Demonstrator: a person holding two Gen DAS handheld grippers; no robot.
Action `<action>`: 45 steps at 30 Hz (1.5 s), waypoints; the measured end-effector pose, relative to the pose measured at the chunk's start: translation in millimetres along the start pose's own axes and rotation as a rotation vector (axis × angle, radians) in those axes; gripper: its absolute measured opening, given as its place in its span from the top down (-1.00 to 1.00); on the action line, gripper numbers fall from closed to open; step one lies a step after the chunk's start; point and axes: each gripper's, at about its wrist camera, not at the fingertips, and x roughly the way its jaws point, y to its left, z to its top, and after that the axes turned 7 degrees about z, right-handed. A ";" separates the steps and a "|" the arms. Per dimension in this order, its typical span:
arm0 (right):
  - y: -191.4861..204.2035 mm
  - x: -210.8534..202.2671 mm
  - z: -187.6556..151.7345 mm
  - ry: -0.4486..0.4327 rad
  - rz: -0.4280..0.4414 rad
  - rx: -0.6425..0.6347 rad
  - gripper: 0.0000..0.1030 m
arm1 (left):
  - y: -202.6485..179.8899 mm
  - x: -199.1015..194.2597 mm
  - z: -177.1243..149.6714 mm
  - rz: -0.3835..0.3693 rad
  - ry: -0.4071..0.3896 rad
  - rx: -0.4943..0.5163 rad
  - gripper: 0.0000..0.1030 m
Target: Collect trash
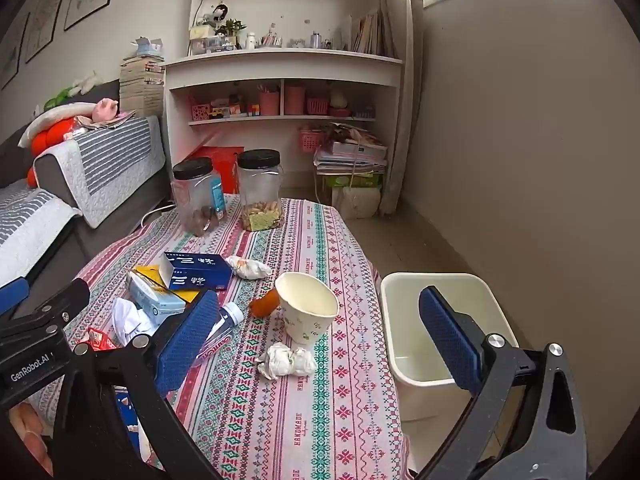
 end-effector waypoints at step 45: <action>1.8 5.2 -3.6 0.047 0.006 0.012 -0.87 | 5.0 11.6 -3.7 0.000 0.040 -0.033 -0.86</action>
